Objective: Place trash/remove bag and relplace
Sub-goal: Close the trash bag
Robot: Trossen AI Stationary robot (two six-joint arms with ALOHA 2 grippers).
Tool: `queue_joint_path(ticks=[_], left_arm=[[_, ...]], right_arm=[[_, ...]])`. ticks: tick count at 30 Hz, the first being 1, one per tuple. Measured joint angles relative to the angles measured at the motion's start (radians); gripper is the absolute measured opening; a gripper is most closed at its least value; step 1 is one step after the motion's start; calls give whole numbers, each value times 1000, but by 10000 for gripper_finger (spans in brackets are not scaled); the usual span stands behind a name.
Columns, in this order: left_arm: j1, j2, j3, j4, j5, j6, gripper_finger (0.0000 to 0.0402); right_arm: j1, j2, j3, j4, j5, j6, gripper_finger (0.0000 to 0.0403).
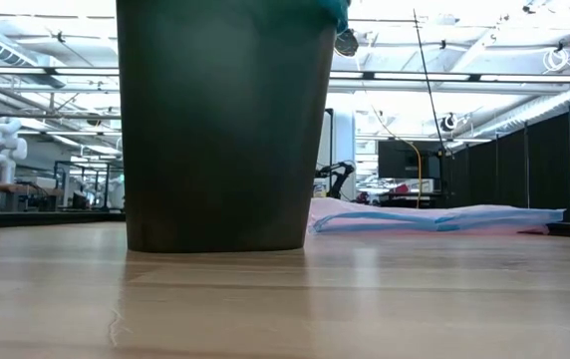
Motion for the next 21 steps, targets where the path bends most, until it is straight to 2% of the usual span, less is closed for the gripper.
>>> queue_joint_path(ticks=[5,8,10,13,18,21], left_arm=[[0,107,0,4,17,0,201],[0,153,-2,7,74,59,201],[0,167,-2,19,65,71,193],[0,173,-2,14,-15,73,155],[19,134,-2,-42,-138,102,27],[57,112,-2,-97,-159,75,10]], right_arm=[[0,0,0,15,0,-6,0],[0,0,0,25,3,-12,0],[0,0,0,25,3,-16,0],[0,0,0,23,3,-27,0],[0,0,0,21,40,-46,0],[1,0,0,19,52,-50,0]])
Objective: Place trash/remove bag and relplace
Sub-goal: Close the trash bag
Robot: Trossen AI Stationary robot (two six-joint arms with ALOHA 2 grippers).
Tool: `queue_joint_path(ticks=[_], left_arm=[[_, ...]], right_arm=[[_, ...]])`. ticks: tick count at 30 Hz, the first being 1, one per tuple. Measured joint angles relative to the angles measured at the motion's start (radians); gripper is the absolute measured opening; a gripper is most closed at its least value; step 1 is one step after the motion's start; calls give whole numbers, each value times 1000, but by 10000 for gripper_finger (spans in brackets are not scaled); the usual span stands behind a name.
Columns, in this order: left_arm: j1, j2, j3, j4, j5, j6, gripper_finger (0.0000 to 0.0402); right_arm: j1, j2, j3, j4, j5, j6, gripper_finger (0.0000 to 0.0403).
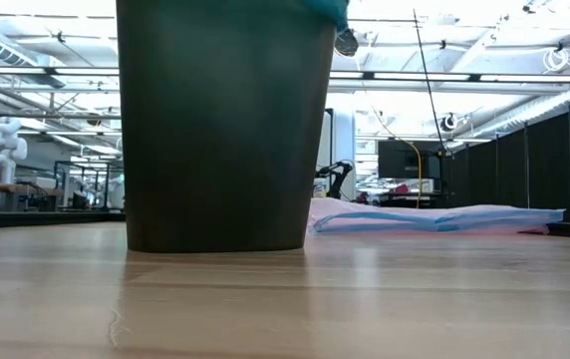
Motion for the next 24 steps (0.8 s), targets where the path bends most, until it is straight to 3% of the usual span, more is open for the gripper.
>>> queue_joint_path(ticks=[16,24], left_arm=[[84,-3,2,-99,2,-55,1],[84,-3,1,-101,-2,-79,0]], right_arm=[[1,-75,0,34,128,-32,0],[-26,-74,0,-110,127,152,2]])
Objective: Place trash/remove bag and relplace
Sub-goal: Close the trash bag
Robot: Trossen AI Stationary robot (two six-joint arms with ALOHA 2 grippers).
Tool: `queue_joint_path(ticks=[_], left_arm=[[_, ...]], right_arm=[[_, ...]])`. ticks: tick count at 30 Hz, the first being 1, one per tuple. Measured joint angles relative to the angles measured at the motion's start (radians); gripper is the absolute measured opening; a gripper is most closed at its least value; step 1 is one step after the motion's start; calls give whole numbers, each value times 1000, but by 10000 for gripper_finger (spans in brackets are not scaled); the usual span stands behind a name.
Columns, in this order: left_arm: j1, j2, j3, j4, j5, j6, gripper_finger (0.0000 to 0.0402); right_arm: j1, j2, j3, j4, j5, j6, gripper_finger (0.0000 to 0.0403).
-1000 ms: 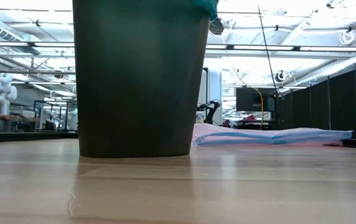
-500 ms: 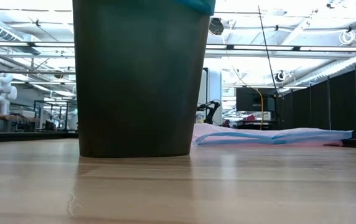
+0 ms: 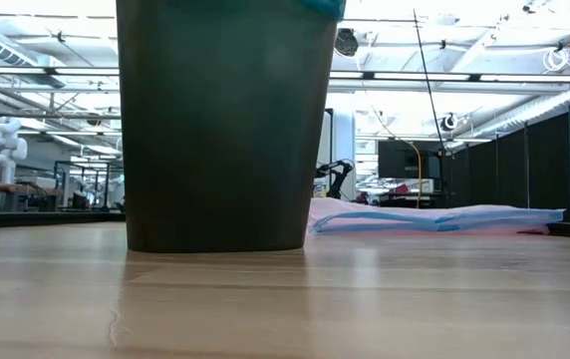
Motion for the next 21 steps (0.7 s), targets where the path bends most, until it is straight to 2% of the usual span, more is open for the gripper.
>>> queue_joint_path(ticks=[5,11,15,17,21], left_arm=[[1,-1,0,6,-20,-7,0],[14,-1,0,8,-22,-25,0],[23,-1,0,8,-22,-26,0],[24,-1,0,8,-22,-32,0],[24,-1,0,8,-23,-35,0]], right_arm=[[22,-4,0,-41,63,13,39],[85,-4,0,-142,172,13,124],[134,-6,0,-191,183,35,170],[161,-9,0,-266,144,98,181],[199,-5,-5,-437,-88,357,179]])
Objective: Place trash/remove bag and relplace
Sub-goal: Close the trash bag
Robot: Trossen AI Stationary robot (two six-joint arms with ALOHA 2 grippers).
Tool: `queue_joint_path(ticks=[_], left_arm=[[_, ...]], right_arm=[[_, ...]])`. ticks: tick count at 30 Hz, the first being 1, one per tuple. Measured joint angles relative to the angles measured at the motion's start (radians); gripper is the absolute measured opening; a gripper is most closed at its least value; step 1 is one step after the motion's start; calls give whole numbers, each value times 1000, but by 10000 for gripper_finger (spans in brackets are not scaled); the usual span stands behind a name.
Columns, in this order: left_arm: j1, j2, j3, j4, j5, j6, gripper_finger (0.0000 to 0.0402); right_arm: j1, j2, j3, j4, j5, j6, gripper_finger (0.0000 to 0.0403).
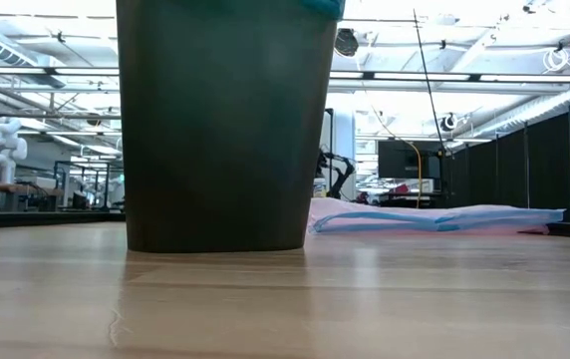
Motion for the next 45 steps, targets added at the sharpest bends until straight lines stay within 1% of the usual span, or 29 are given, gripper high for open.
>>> queue_joint_path(ticks=[1,2,3,6,10,14,16,20,24,25,30,33,36,39,42,43,45], left_arm=[[0,0,0,0,0,0,0],[0,0,0,2,0,0,0],[0,0,0,3,0,0,0],[0,0,0,12,0,0,0],[0,0,0,23,0,1,0],[0,-1,0,26,0,0,0],[0,-1,-1,30,0,-7,0],[0,-1,-1,32,0,-10,0],[0,-1,-1,32,0,-10,0],[0,-1,-1,33,0,-11,0],[0,-1,-1,31,1,-16,0],[0,-1,-1,31,1,-17,0],[0,-1,-1,31,1,-18,0],[0,-1,-1,29,1,-18,0],[0,-1,-1,29,2,-17,0],[0,-1,-1,29,2,-17,0],[0,-1,-1,28,3,-17,0]], right_arm=[[8,3,-14,-14,-49,65,175],[22,6,-36,-22,-70,113,171],[42,12,-66,-17,-62,145,166],[101,31,-174,79,29,154,152],[147,62,-320,250,192,121,143],[160,101,-444,455,410,32,142],[161,123,-483,548,503,-34,142],[162,194,-502,691,634,-150,142],[163,266,-501,821,777,-304,141],[159,284,-501,853,798,-339,141],[129,355,-501,944,870,-419,141],[104,373,-501,942,878,-400,140],[83,378,-501,940,897,-348,129],[74,378,-501,946,929,-331,96],[74,378,-501,971,931,-353,29],[78,378,-498,990,936,-376,15],[93,378,-482,1038,950,-421,8]])
